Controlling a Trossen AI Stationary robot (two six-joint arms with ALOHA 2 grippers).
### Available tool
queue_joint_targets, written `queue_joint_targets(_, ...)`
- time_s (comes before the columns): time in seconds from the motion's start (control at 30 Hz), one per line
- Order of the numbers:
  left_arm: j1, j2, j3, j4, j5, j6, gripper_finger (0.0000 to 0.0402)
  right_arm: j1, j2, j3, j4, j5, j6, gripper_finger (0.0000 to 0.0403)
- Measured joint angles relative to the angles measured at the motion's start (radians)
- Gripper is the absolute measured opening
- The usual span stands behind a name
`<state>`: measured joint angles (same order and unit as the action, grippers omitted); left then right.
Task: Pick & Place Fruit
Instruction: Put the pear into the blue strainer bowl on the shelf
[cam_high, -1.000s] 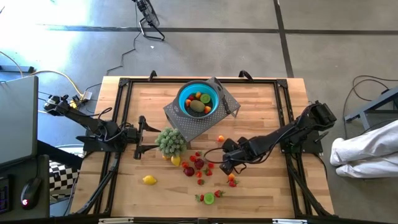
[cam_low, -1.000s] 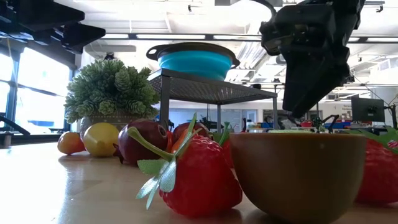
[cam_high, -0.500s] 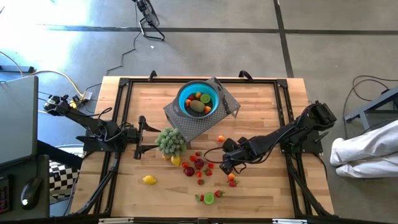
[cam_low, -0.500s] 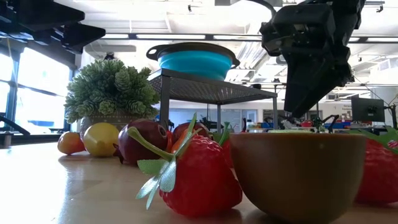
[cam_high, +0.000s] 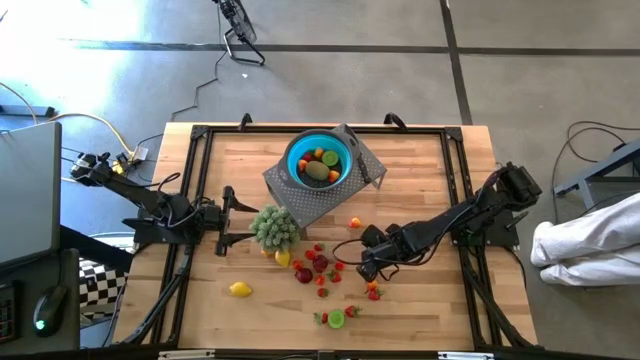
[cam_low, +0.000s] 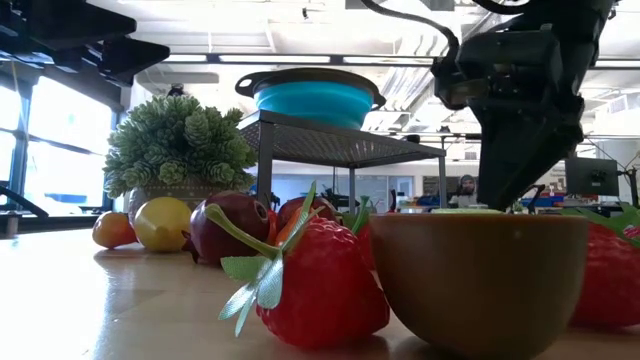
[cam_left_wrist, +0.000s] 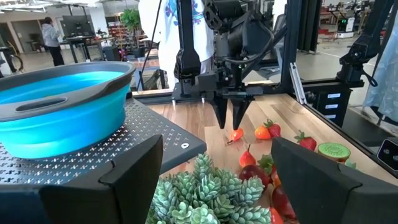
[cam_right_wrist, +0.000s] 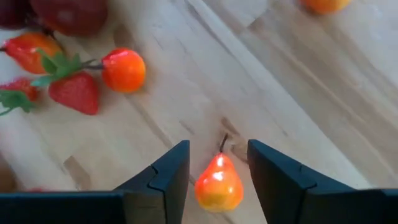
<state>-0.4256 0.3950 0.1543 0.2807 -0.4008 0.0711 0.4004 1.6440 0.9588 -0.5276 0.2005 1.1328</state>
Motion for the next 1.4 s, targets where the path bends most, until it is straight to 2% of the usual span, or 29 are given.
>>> queue_joint_targets(0.27,0.000,0.000,0.000,-0.013,0.000,0.000,0.0294,0.001,0.000,0.000,0.017,-0.034,-0.003,0.0136)
queue_joint_targets(0.53,0.000,0.000,0.000,-0.030,0.000,-0.008,0.0294,0.002,0.000,0.000,0.010,-0.128,-0.065,0.0129)
queue_joint_targets(0.7,0.000,0.000,0.000,-0.030,0.000,-0.009,0.0294,0.001,0.000,0.000,0.009,-0.128,-0.124,0.0146)
queue_joint_targets(1.03,0.000,0.000,0.000,-0.030,0.000,-0.009,0.0294,0.002,0.000,0.000,-0.003,-0.130,-0.144,0.0225)
queue_joint_targets(1.4,0.000,0.000,0.000,-0.030,0.000,-0.011,0.0294,0.020,0.000,-0.055,0.024,-0.126,-0.135,0.0212)
